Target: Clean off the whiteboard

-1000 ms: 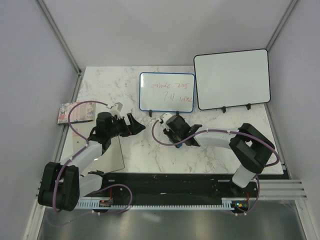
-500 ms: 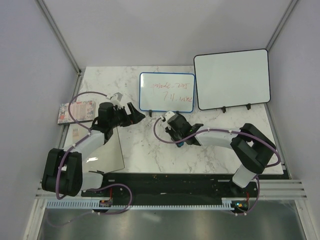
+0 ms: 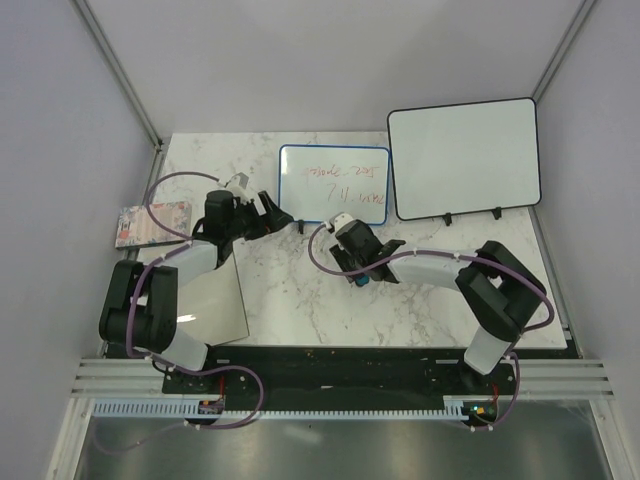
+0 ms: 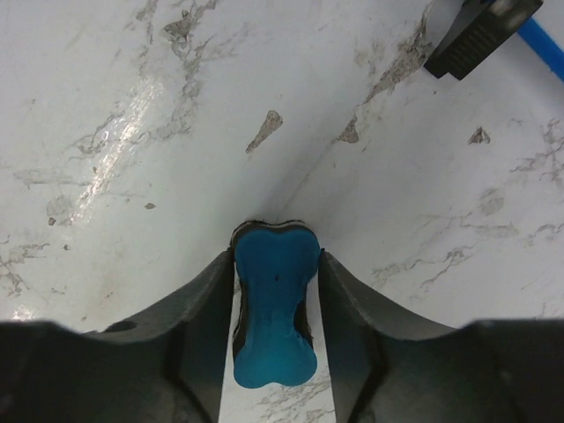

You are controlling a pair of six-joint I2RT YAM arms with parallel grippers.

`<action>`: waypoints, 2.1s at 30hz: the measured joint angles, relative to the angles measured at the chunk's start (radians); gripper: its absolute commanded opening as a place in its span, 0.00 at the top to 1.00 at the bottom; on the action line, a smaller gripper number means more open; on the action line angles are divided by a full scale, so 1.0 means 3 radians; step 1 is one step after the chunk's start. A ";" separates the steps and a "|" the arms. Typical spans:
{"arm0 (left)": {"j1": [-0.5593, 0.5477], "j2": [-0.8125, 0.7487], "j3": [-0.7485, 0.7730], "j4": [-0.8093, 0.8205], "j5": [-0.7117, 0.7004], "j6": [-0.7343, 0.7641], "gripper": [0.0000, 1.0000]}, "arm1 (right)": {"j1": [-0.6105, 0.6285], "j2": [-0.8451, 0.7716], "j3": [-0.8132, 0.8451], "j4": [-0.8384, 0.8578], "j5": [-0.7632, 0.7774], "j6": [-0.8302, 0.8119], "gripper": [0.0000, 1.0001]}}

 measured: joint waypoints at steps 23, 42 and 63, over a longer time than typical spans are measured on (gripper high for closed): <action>0.0000 -0.0022 -0.0048 0.0041 0.0165 0.0001 0.04 | 0.0000 -0.0299 -0.0258 -0.0132 0.0017 0.0159 0.42; 0.0000 -0.0015 -0.0047 0.0072 0.0154 0.0000 0.02 | 0.0001 -0.0158 -0.0165 -0.0148 0.0038 0.0224 1.00; 0.0559 0.1803 0.0895 0.2644 0.0651 -0.0837 0.01 | -0.0271 -0.1169 -0.0308 0.0117 0.0177 0.0240 1.00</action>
